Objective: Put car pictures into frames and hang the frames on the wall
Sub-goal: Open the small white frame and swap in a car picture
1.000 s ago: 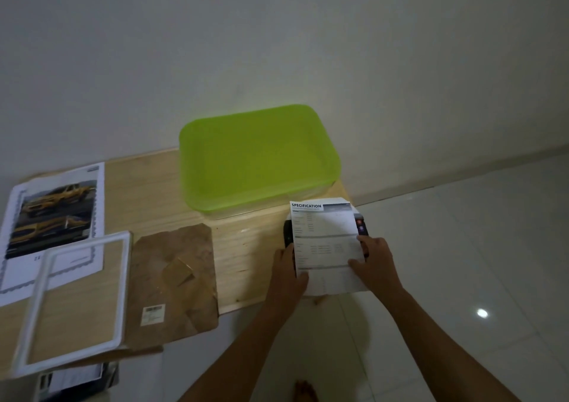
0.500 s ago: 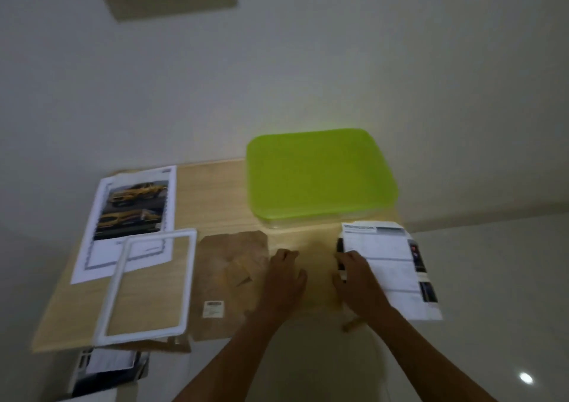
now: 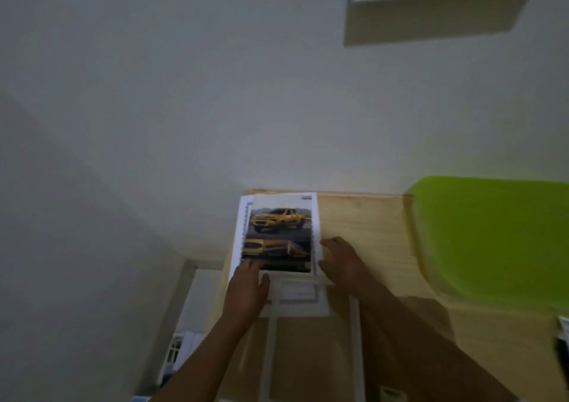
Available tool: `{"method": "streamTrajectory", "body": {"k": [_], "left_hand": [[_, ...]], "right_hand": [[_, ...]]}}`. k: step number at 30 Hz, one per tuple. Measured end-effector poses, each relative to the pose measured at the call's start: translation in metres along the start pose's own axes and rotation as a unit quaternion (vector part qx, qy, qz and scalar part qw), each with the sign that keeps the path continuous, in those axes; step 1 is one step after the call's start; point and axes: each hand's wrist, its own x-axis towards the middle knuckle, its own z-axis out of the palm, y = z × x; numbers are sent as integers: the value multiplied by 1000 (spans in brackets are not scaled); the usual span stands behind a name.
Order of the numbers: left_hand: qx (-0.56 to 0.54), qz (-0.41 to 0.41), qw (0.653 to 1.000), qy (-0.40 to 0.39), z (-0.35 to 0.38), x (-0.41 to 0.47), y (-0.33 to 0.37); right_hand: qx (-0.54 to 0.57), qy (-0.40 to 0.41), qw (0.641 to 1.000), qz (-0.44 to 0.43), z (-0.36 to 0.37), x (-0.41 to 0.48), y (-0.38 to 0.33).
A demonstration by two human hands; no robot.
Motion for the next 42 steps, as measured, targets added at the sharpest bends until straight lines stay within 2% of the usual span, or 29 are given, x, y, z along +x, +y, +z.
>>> {"method": "streamTrajectory", "body": {"k": [6, 10, 15, 20, 22, 27, 33, 37, 42], "left_hand": [[11, 28, 999, 10, -3, 42, -46], [44, 56, 996, -46, 13, 59, -56], [98, 74, 989, -84, 28, 66, -67], [153, 51, 981, -105, 25, 69, -66], [156, 42, 980, -112, 23, 69, -65], [160, 21, 977, -140, 21, 73, -62], [120, 57, 983, -124, 19, 71, -60], [128, 39, 982, -131, 14, 73, -52], [-1, 43, 998, -48, 2, 74, -31]], "right_hand": [[-24, -9, 1000, -12, 15, 82, -27], [-92, -20, 996, -2, 17, 117, -27], [-160, -66, 985, 25, 16, 136, -28], [-152, -72, 986, 24, 15, 139, -35], [-122, -64, 990, 23, 15, 136, -38], [51, 4, 998, 34, 18, 123, -48], [216, 99, 967, 93, 21, 89, -58], [231, 94, 965, 78, 17, 72, -58], [317, 83, 943, 56, 2, 63, -70]]}}
